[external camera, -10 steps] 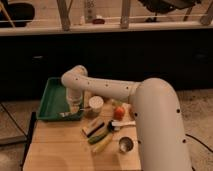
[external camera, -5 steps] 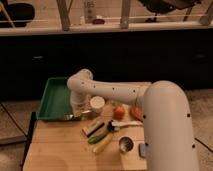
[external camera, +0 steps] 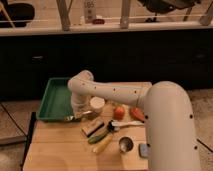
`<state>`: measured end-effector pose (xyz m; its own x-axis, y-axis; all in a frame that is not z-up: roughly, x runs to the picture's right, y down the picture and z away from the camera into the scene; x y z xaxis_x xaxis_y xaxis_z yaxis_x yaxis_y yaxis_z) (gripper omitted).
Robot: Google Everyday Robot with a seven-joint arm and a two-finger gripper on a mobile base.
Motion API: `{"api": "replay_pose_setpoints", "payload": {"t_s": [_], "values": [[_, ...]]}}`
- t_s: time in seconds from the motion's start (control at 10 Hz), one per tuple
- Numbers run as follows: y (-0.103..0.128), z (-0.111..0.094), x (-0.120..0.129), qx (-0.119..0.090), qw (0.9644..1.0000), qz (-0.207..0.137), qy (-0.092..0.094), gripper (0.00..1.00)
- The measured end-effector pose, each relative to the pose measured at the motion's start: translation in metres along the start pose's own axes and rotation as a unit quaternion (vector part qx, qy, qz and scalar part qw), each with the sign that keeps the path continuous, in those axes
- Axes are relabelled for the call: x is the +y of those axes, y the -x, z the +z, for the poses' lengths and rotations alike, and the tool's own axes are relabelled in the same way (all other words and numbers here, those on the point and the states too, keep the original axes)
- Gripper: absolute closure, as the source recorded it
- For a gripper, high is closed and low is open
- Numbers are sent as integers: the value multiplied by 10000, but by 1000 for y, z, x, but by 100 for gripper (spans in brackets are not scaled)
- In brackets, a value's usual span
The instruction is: Place fork in table surface
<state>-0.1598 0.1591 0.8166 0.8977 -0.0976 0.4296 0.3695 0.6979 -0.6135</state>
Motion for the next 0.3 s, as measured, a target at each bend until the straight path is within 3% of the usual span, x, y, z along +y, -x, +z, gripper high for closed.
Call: {"api": "replay_pose_setpoints", "payload": {"t_s": [0.3], "values": [[1, 0, 2, -5, 10000, -32, 9, 97]]}}
